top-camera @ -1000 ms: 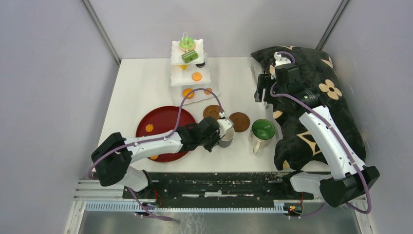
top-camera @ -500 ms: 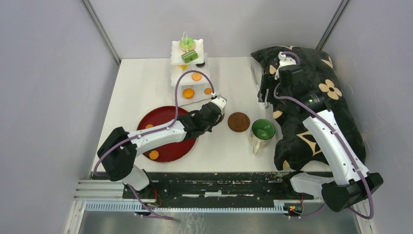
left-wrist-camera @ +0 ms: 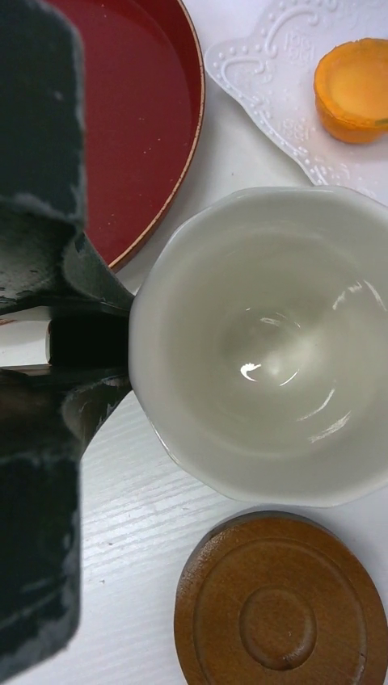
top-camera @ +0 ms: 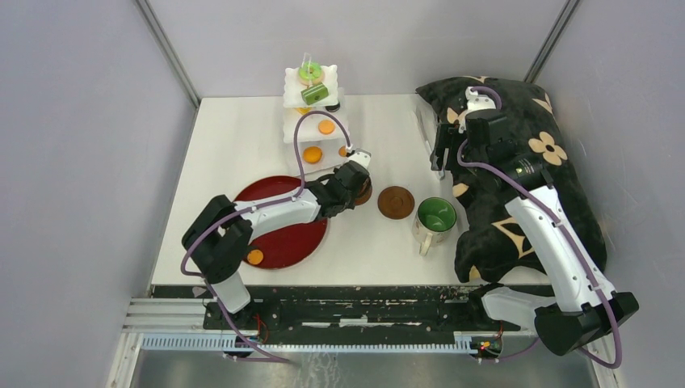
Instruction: Serve the afternoon tea
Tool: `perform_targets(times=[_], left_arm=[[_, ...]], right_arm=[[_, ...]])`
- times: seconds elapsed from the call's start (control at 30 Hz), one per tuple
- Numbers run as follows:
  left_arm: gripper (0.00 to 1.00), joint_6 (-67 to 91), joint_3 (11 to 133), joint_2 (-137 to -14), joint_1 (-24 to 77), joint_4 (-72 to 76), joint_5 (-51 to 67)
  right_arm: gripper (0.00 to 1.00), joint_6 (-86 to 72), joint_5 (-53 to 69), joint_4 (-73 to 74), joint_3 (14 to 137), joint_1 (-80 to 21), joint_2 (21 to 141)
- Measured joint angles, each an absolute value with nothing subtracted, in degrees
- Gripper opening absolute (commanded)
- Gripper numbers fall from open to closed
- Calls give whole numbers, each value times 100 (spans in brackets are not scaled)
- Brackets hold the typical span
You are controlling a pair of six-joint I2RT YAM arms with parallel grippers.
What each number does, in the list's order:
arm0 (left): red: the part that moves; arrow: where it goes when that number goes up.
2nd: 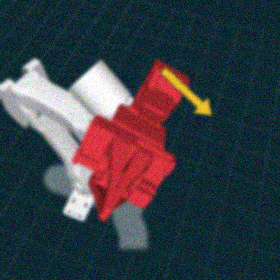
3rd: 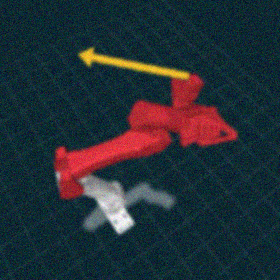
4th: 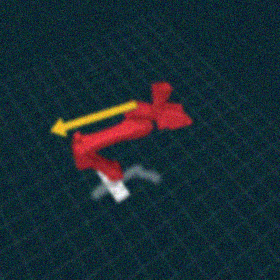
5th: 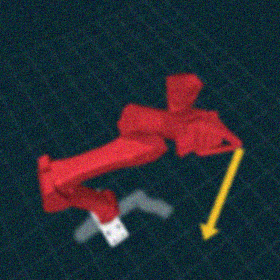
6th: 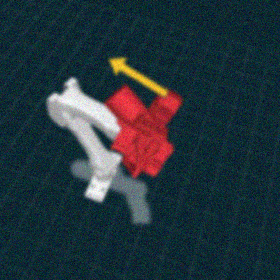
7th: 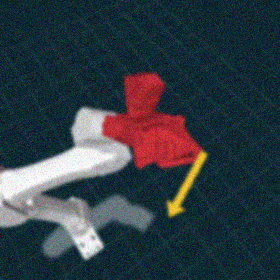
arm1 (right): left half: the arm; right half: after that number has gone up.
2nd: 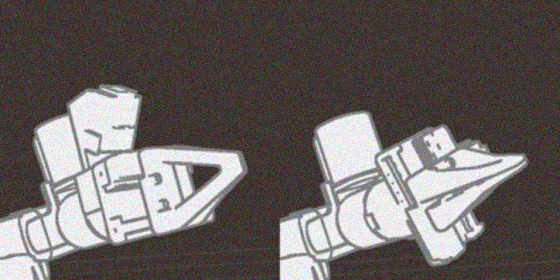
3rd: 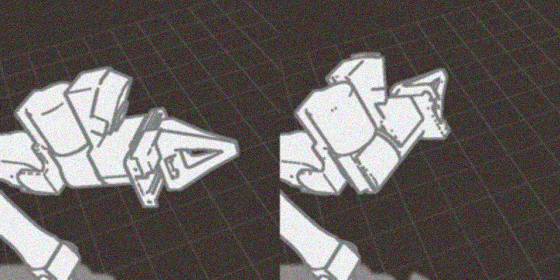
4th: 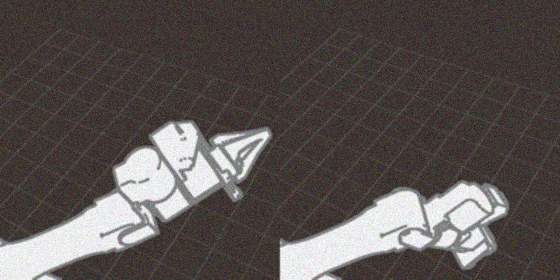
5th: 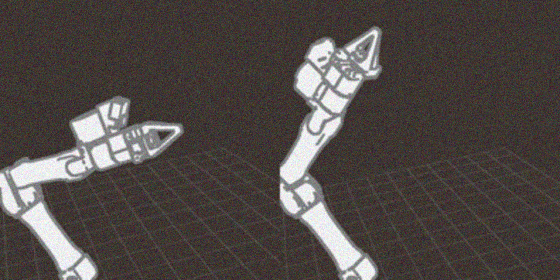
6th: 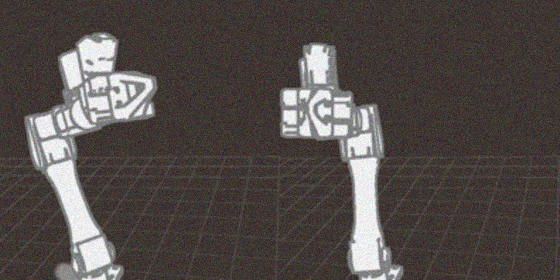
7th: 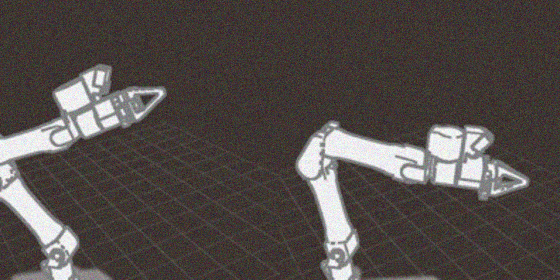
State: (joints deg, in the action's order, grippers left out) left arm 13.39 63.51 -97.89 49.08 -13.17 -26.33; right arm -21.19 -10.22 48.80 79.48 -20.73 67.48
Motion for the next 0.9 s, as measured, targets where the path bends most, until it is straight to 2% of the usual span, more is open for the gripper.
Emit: perform_targets(times=[0.47, 0.6, 0.63, 0.7, 0.83, 0.9], left_arm=[[4, 1870, 6351, -9789, 4805, -1234, -2003], [23, 2014, 6359, -9808, 4797, -1260, -2058], [31, 2051, 6401, -9841, 4797, -1286, -2097], [40, 2108, 6490, -9915, 4797, -1317, -2139], [66, 2121, 6685, -10027, 4797, -1365, -2143], [71, 2119, 6733, -10027, 4797, -1372, -2147]], right_arm=[[75, -2123, -1015, 4880, 7946, -2073, 6748], [76, -2126, -1013, 4880, 7946, -2073, 6748], [76, -2123, -1013, 4880, 7946, -2073, 6748], [76, -2126, -1009, 4880, 7946, -2073, 6748], [77, -2121, -987, 4917, 7948, -2073, 6783], [78, -2115, -974, 5054, 7999, -2073, 6862]])
